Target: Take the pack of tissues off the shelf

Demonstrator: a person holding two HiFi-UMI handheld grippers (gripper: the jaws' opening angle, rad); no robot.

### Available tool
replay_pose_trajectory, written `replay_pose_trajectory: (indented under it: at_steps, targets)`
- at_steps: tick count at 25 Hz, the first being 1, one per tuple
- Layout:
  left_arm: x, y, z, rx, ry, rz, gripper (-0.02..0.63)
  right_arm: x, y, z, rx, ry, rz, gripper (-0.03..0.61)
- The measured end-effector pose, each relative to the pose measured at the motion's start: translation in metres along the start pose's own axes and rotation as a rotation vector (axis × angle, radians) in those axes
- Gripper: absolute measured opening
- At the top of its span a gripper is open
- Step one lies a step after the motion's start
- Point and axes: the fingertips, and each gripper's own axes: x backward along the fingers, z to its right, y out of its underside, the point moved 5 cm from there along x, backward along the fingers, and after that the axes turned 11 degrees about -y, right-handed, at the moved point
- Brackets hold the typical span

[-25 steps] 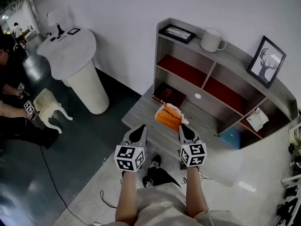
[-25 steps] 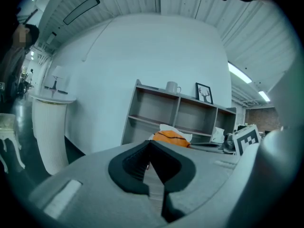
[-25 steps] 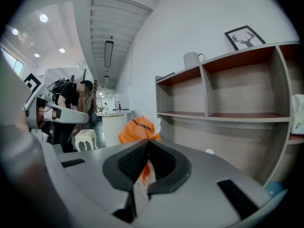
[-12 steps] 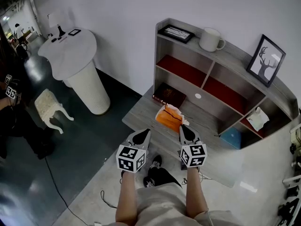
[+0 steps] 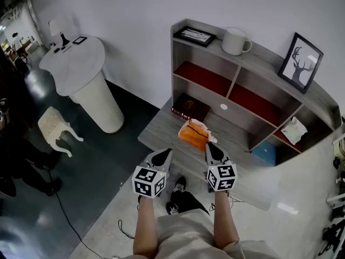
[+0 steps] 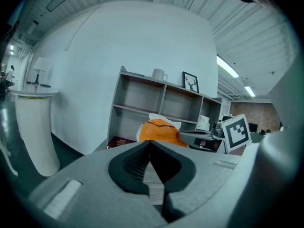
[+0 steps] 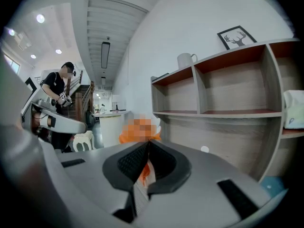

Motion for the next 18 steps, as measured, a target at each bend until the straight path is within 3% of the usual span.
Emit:
replay_pose_trajectory:
  at_steps: [18]
  targets:
    - [0.015, -0.001, -0.028, -0.003, -0.021, -0.007, 0.008, -0.033, -0.004, -0.022, 0.001, -0.026, -0.008, 0.018]
